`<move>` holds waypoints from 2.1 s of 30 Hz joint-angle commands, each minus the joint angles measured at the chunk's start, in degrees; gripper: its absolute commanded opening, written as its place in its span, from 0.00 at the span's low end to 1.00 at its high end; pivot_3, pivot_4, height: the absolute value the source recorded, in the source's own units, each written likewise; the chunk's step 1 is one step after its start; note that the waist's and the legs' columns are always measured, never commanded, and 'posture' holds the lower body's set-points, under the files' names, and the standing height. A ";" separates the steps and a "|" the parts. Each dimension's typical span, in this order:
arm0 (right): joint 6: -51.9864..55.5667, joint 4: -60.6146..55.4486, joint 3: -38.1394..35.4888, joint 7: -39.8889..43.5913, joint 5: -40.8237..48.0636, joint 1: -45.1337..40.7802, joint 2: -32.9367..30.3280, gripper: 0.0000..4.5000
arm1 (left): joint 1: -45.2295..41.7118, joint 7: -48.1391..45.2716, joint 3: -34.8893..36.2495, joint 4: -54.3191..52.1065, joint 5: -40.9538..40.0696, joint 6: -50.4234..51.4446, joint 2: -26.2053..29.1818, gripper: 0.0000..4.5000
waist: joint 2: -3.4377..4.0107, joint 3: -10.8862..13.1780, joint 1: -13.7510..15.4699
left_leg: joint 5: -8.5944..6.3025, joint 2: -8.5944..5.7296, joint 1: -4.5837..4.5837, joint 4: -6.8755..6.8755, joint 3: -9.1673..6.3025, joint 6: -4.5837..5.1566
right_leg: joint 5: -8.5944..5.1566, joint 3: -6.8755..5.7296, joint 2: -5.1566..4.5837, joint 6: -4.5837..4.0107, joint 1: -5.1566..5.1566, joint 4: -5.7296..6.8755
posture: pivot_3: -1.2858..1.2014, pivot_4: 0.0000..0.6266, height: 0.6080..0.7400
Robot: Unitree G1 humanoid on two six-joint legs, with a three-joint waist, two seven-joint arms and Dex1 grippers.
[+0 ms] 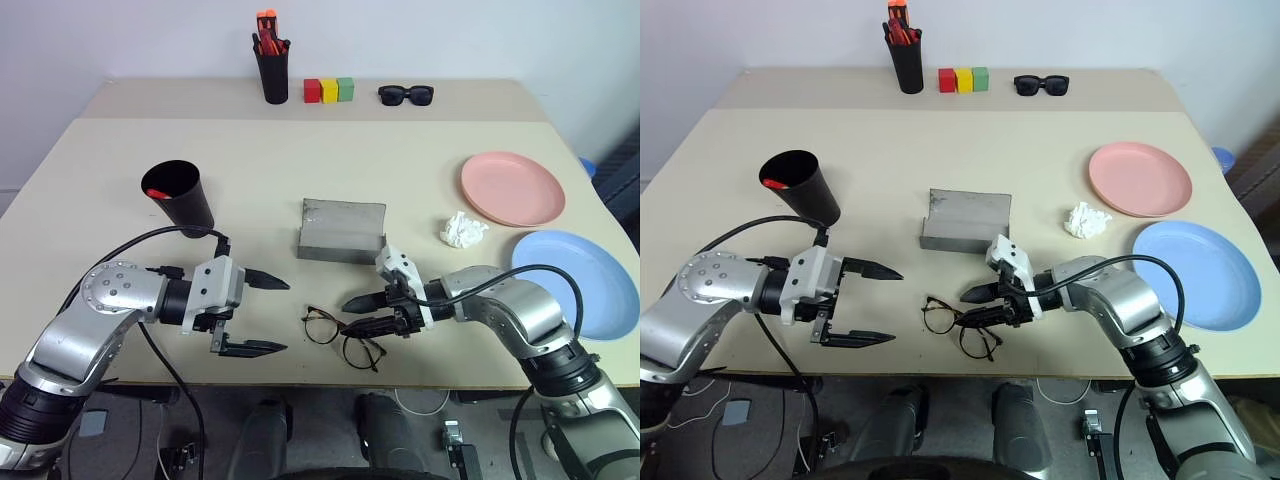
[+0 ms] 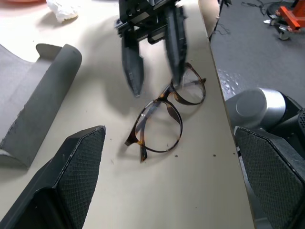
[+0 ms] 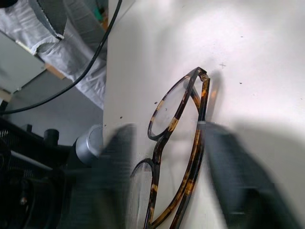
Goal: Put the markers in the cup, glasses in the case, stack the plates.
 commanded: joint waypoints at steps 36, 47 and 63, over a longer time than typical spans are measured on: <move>3.42 -12.63 -3.83 -12.88 7.33 12.77 -0.81 0.99 | -4.77 -3.78 -3.84 4.65 2.51 -3.72 -2.91 1.00 | -0.01 0.00 -0.04 | -0.01 0.00 -0.01 -0.01 0.00 0.02 | -0.01 0.00 0.00 -0.02 0.00 -0.02 | 0.52 0.24 1.00; -3.60 -10.90 -3.72 -14.14 3.03 12.53 -0.39 0.99 | -5.53 -1.75 -7.32 7.57 9.88 -11.06 -4.94 1.00 | -0.01 0.00 0.04 | -0.01 0.00 -0.01 -0.01 0.00 0.02 | -0.02 0.00 0.00 -0.02 0.00 -0.03 | 0.52 0.24 1.00; -24.89 -12.65 -8.02 -11.75 -2.75 16.70 0.39 0.99 | -8.38 -0.62 -8.98 12.97 14.01 -14.90 -8.49 1.00 | -0.01 0.00 0.03 | -0.01 0.00 -0.02 -0.01 0.00 0.02 | -0.01 0.00 0.00 0.01 0.00 -0.03 | 0.52 0.24 1.00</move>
